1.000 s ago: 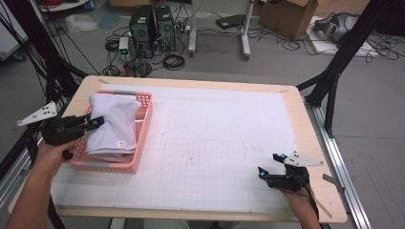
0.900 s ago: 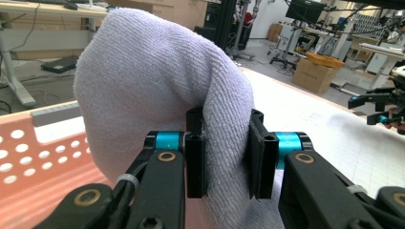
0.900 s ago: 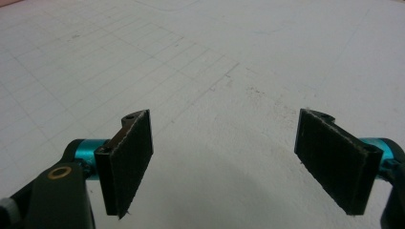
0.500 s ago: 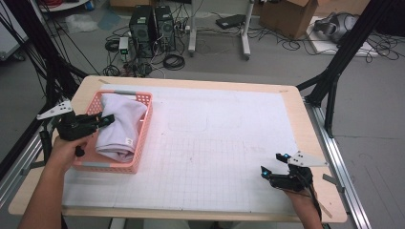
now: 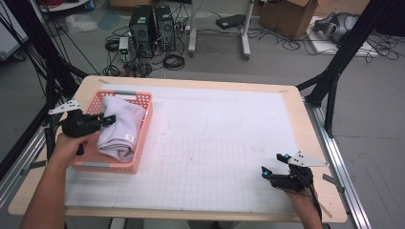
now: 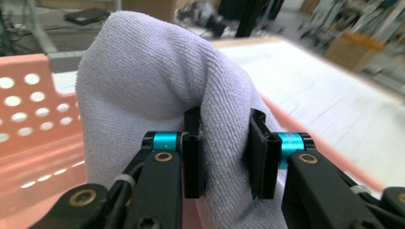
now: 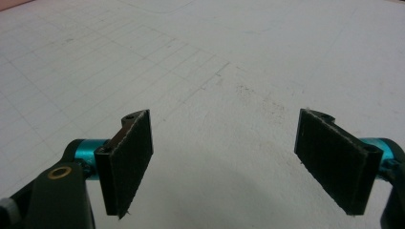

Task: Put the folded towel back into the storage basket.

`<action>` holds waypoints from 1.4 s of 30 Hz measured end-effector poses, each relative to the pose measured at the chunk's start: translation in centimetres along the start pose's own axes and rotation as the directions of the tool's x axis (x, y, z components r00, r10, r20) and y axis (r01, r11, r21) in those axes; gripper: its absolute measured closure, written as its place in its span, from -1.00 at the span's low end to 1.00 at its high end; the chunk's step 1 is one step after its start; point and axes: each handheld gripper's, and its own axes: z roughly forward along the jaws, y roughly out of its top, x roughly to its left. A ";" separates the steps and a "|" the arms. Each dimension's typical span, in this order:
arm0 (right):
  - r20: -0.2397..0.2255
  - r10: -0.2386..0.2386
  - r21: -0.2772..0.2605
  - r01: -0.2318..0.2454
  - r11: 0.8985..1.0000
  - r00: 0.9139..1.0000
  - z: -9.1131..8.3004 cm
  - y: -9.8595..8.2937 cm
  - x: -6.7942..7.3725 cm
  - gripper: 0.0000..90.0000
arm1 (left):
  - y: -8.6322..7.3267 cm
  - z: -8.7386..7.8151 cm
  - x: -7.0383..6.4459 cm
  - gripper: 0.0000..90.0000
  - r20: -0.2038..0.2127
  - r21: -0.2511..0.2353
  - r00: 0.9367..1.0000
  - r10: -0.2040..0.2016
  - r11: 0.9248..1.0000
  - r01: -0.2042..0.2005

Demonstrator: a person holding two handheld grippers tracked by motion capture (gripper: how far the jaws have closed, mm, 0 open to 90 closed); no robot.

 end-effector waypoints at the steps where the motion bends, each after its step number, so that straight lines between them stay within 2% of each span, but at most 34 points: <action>1: 0.000 0.000 0.000 0.000 1.000 1.000 0.0 0.0 0.0 -0.57 | 0.0 0.0 0.0 0.45 0.000 0.000 1.000 0.000 1.000 0.000; 2: -0.003 0.000 0.002 0.000 1.000 1.000 0.0 0.0 0.1 -0.57 | 0.1 0.4 -0.3 0.34 -0.077 0.049 0.997 0.011 0.999 -0.007; 3: -0.003 0.003 0.002 -0.003 1.000 1.000 0.0 0.0 0.1 -0.57 | 0.2 0.6 -0.4 0.16 -0.123 0.064 0.992 0.012 0.998 -0.004; 5: -0.003 0.004 0.001 -0.004 1.000 1.000 -0.1 0.0 0.1 -0.57 | 0.5 0.5 -0.5 -0.14 -0.234 0.064 0.972 -0.003 0.998 0.018; 6: -0.002 0.002 0.004 -0.002 1.000 1.000 -0.1 0.0 0.1 -0.57 | 0.5 0.5 -0.5 -0.18 -0.234 0.064 0.972 -0.003 0.998 0.018; 7: -0.002 0.003 0.003 -0.003 1.000 1.000 -0.1 0.0 0.1 -0.57 | 0.8 0.0 -0.5 -0.19 -0.285 0.013 0.958 -0.039 0.999 0.045; 9: -0.001 0.000 0.001 0.000 1.000 1.000 -0.1 0.0 0.1 -0.57 | 1.4 -0.6 -0.6 -0.21 -0.315 -0.038 0.947 -0.062 0.998 0.053; 10: -0.001 0.004 0.003 -0.004 1.000 1.000 -0.1 0.0 0.1 -0.57 | 1.7 -0.9 -0.7 -0.21 -0.332 -0.046 0.942 -0.053 0.998 0.040; 12: -0.002 0.005 0.000 -0.005 1.000 1.000 -0.1 0.0 0.1 -0.57 | 2.0 -1.2 -0.8 -0.20 -0.337 -0.049 0.941 -0.044 0.998 0.029; 14: -0.002 0.003 -0.001 -0.003 1.000 1.000 -0.1 0.0 0.0 -0.57 | 2.4 -1.3 -1.3 -0.14 -0.283 -0.009 0.959 -0.022 1.000 0.020; 16: -0.006 0.003 -0.002 -0.004 1.000 1.000 0.0 0.1 0.1 -0.57 | 2.1 -0.6 -1.8 -0.07 -0.234 0.069 0.972 0.002 0.998 0.015; 18: -0.008 0.000 0.000 0.000 1.000 1.000 0.1 0.1 0.2 -0.57 | 1.7 0.4 -2.0 -0.05 -0.205 0.156 0.978 0.026 0.988 0.006; 19: -0.009 0.001 0.001 -0.001 1.000 1.000 0.1 0.1 0.2 -0.57 | 1.7 0.4 -2.0 -0.03 -0.205 0.156 0.978 0.026 0.988 0.006; 20: -0.010 -0.003 0.000 0.003 1.000 1.000 0.1 0.2 0.2 -0.57 | 1.2 1.2 -2.2 -0.03 -0.200 0.217 0.979 0.046 0.976 -0.002; 22: -0.010 -0.004 -0.002 0.004 1.000 1.000 0.0 0.2 0.2 -0.57 | 0.8 1.9 -2.3 -0.01 -0.221 0.298 0.970 0.098 0.954 -0.029; 23: -0.008 -0.005 -0.004 0.005 1.000 1.000 -0.1 0.2 0.2 -0.57 | 0.8 1.9 -2.3 0.00 -0.221 0.298 0.970 0.098 0.954 -0.029; 24: -0.009 -0.002 -0.006 0.002 1.000 1.000 -0.1 0.2 0.1 -0.57 | 0.6 2.3 -2.5 0.01 -0.232 0.354 0.962 0.142 0.934 -0.052; 25: -0.005 -0.005 -0.008 0.005 1.000 1.000 -0.1 0.2 0.1 -0.57 | 0.6 2.4 -2.5 0.02 -0.241 0.379 0.957 0.161 0.923 -0.060; 27: -0.004 0.003 -0.008 -0.003 1.000 1.000 -0.3 0.1 0.0 -0.57 | 0.6 2.5 -2.4 0.08 -0.256 0.448 0.947 0.194 0.892 -0.062; 28: -0.002 0.006 -0.006 -0.006 1.000 1.000 -0.3 0.1 0.0 -0.57 | 0.6 2.5 -2.4 0.10 -0.256 0.448 0.947 0.194 0.892 -0.062; 29: -0.003 0.002 -0.009 -0.002 1.000 1.000 -0.4 0.1 0.0 -0.57 | 0.6 2.5 -2.4 0.11 -0.251 0.488 0.943 0.220 0.870 -0.073; 30: 0.000 -0.005 -0.012 0.005 1.000 1.000 -0.4 0.1 0.0 -0.57 | 0.6 2.4 -2.4 0.13 -0.242 0.502 0.943 0.229 0.861 -0.080; 31: -0.001 0.000 -0.013 0.000 1.000 1.000 -0.5 0.2 0.0 -0.57 | 0.6 2.4 -2.3 0.14 -0.239 0.509 0.942 0.234 0.857 -0.083; 32: 0.001 -0.001 -0.015 0.001 1.000 1.000 -0.5 0.1 0.0 -0.57 | 0.6 2.4 -2.3 0.14 -0.239 0.509 0.942 0.234 0.857 -0.083; 33: 0.001 0.004 -0.014 -0.004 1.000 1.000 -0.6 0.1 0.0 -0.57 | 0.8 2.3 -2.3 0.13 -0.242 0.524 0.937 0.252 0.847 -0.092; 34: 0.002 0.004 -0.018 -0.004 1.000 1.000 -0.6 0.2 0.0 -0.57 | 0.8 2.3 -2.3 0.11 -0.242 0.524 0.937 0.252 0.847 -0.092; 35: 0.003 0.002 -0.019 -0.002 1.000 1.000 -0.7 0.2 -0.1 -0.57 | 1.0 2.2 -2.4 0.06 -0.264 0.484 0.935 0.236 0.871 -0.084; 36: 0.002 0.003 -0.019 -0.003 1.000 1.000 -0.7 0.2 -0.1 -0.57 | 1.1 1.9 -2.4 -0.04 -0.264 0.431 0.943 0.204 0.899 -0.073; 37: 0.006 -0.001 -0.022 0.001 1.000 1.000 -0.8 0.2 -0.1 -0.57 | 1.1 1.5 -2.4 -0.13 -0.265 0.362 0.952 0.155 0.931 -0.051; 38: 0.005 0.003 -0.021 -0.003 1.000 1.000 -0.8 0.2 -0.1 -0.57 | 1.1 1.0 -2.3 -0.19 -0.259 0.290 0.959 0.113 0.956 -0.034; 39: 0.005 0.006 -0.020 -0.006 1.000 1.000 -0.9 0.2 -0.2 -0.57 | 1.1 0.6 -2.3 -0.22 -0.258 0.222 0.962 0.088 0.975 -0.030; 40: 0.005 0.005 -0.021 -0.005 1.000 1.000 -0.8 0.2 -0.2 -0.57 | 1.1 0.2 -2.3 -0.28 -0.259 0.162 0.964 0.062 0.987 -0.020; 41: 0.007 0.003 -0.020 -0.003 1.000 1.000 -0.8 0.2 -0.2 -0.57 | 1.1 0.2 -2.3 -0.34 -0.259 0.162 0.964 0.062 0.987 -0.020; 42: 0.008 0.004 -0.020 -0.004 1.000 1.000 -0.8 0.2 -0.2 -0.57 | 1.4 -0.4 -2.3 -0.36 -0.254 0.075 0.967 0.010 0.997 0.009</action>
